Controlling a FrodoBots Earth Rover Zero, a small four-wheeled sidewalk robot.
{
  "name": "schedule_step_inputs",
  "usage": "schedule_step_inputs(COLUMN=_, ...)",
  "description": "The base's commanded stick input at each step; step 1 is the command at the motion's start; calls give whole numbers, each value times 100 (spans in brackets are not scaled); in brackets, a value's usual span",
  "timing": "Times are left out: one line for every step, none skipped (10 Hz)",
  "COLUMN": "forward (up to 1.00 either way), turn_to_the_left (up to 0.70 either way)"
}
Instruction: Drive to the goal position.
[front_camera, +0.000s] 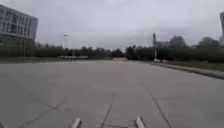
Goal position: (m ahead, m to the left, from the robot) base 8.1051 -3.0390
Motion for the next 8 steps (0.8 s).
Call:
schedule_step_inputs(forward=100, turn_to_the_left=6)
schedule_step_inputs(forward=100, turn_to_the_left=-11)
schedule_step_inputs(forward=100, turn_to_the_left=-34)
schedule_step_inputs(forward=100, turn_to_the_left=-34)
schedule_step_inputs(forward=100, turn_to_the_left=-34)
schedule_step_inputs(forward=100, turn_to_the_left=-34)
schedule_step_inputs(forward=100, turn_to_the_left=-34)
schedule_step_inputs(forward=100, turn_to_the_left=-34)
